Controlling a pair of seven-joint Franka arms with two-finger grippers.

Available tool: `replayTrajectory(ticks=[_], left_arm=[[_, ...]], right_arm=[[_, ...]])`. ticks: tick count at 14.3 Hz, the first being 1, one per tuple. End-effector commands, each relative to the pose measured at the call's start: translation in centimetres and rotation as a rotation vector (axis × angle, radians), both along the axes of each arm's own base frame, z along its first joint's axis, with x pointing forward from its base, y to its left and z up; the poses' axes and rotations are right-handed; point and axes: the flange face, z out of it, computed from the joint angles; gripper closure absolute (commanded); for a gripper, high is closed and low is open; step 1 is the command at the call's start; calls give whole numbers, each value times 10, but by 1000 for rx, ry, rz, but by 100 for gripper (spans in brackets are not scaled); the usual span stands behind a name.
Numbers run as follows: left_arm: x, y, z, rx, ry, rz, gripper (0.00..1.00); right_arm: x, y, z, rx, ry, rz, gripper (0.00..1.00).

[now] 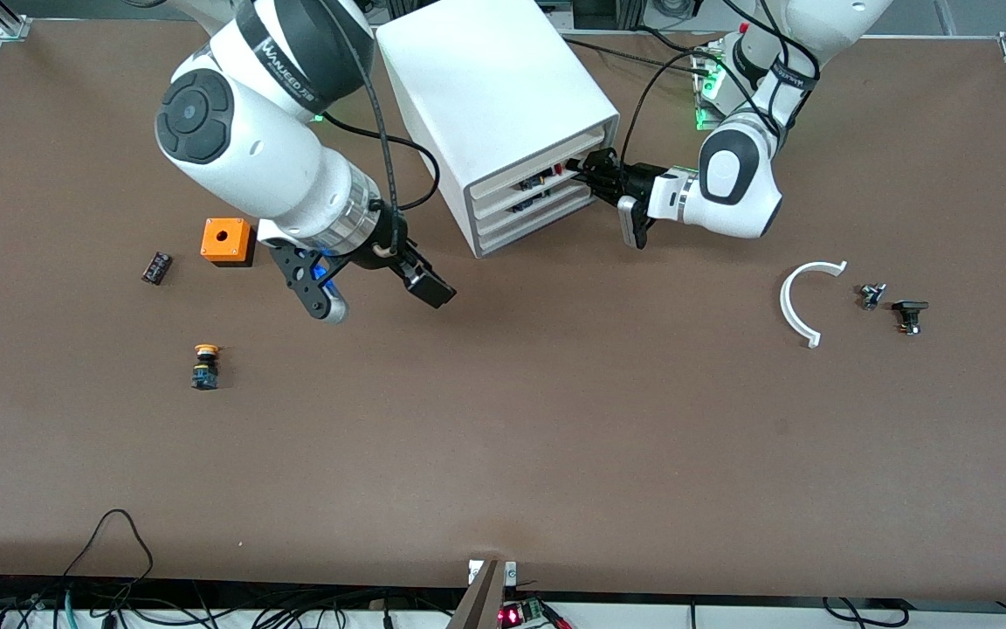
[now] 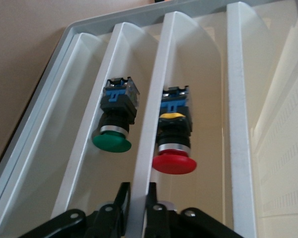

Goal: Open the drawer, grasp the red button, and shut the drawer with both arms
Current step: 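Grasp the drawer handle with the left gripper while the right gripper approaches, then pull the drawer open with the left gripper while the right gripper reaches in, then grasp the red button with the right gripper while the left gripper releases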

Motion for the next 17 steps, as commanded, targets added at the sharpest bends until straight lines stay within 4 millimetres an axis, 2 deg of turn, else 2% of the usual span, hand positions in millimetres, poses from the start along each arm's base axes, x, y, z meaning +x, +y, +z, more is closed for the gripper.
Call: replayTrajectory(ticks=[1,6,8,10,13,16,17], left_arm=[[9,3,2,-13,-30,32,100],[53,35,7,-14,-64,100,100],[77,52,0,-3,-84,91,100],[104,70,1,12,-120,83,100],[135,88,9,61,-134,68,100],[148,97,10,69,-145,74,100],[150,99,11,70,-148,78,94]], right_arm=[[-11,24,2,20,8,12,0],[-38,61,-24,-10,28,71,0],[-50,77,-31,-11,27,76,0],[-62,93,-43,-10,33,47,0],[-84,123,-66,-60,33,59,0],[-107,156,-93,-100,27,42,0],[-115,167,-101,-107,26,35,0]])
